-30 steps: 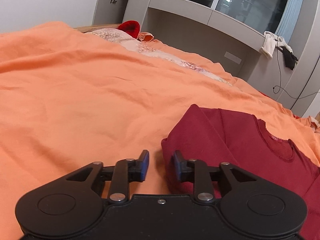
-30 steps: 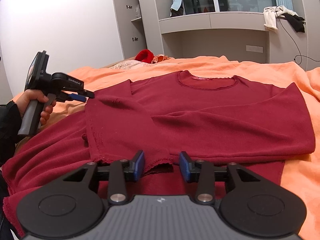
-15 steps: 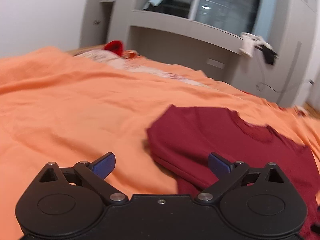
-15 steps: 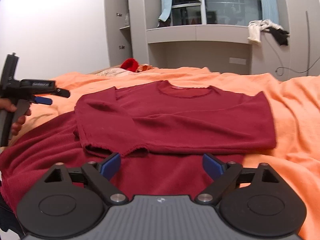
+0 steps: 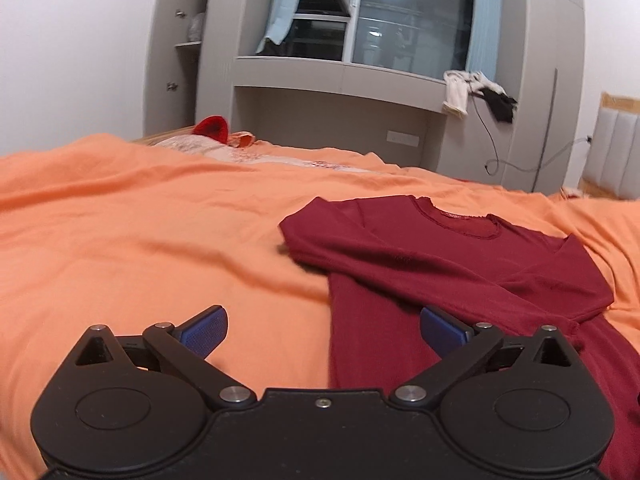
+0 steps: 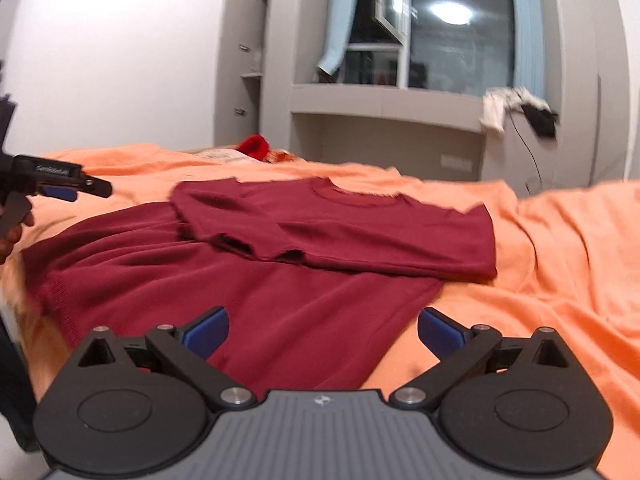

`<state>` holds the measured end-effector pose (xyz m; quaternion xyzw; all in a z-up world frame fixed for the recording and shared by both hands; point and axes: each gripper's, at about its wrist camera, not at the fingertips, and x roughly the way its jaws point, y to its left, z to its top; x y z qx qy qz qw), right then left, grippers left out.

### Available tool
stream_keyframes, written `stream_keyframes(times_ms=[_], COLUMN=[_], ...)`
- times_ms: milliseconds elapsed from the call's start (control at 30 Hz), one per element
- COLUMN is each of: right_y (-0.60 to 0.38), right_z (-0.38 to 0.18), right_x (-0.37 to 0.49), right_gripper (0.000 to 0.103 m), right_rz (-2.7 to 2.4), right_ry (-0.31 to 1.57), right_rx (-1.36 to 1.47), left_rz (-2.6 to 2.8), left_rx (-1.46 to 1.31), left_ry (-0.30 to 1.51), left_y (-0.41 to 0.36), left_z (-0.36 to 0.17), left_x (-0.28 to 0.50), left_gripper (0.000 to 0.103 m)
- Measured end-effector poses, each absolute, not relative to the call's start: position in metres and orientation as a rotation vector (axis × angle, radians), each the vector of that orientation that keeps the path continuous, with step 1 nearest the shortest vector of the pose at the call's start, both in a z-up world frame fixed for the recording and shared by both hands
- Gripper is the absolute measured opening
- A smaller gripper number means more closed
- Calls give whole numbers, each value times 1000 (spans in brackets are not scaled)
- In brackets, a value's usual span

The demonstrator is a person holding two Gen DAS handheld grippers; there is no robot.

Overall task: Fold small clothes
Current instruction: 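Withdraw the left gripper while the right gripper moves toward the sweater hem, then grasp the red sweater hem with the right gripper and lift it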

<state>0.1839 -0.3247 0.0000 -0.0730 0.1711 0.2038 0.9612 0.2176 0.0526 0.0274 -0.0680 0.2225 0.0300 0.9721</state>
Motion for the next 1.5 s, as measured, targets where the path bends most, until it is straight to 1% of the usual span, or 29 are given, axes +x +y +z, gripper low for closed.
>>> stream_keyframes(times_ms=[200,333,467,600,767,900,1000,1033,1067,1167,1200,1233,1267,1300,1333,1367,1467,1500], right_y=[-299,-278,-256,-241,-230,-222,-216,-213,-210,-203,-201,-201,-201,-201,-201,-203,-209,-210], right_z=[-6,-19,-41,-63,-77,-83,-93,-96,-100,-109,-111,-112,-112,-111,-111,-109,-99,-96], right_x=[140,108,89,88,94,98,92,91,89,84,83,83,83,83,83,82,83,84], right_gripper=[103,103,103,103,103,103,102,98,90,75,72,65,56,51,35,23,9,8], right_rz=[552,608,611,491,339,329,328,333,341,365,370,373,374,369,359,351,309,283], right_ry=[220,146,130,133,78,51,-5,-26,-44,-58,-56,-56,-56,-58,-63,-67,-85,-95], right_rx=[-375,-549,-739,-889,-991,-1017,-1095,-1121,-1149,-1198,-1202,-1203,-1200,-1197,-1192,-1182,-1132,-1113], left_rz=[96,110,92,83,76,74,73,72,72,63,59,54,48,42,34,25,-8,-22], left_rx=[-183,-202,-194,-156,-156,-153,-150,-149,-148,-143,-142,-141,-141,-141,-141,-141,-140,-139], left_ry=[427,397,382,383,390,393,397,397,397,394,391,385,377,368,358,347,315,304], left_y=[59,61,56,50,49,49,49,49,48,47,46,45,44,44,43,42,38,37], left_z=[22,22,22,20,20,19,18,18,18,19,19,19,19,20,20,21,23,23], left_x=[184,168,162,162,164,164,163,163,164,163,162,162,160,159,157,156,151,149], left_gripper=[102,102,102,102,102,102,102,102,102,102,102,102,102,102,102,102,102,102])
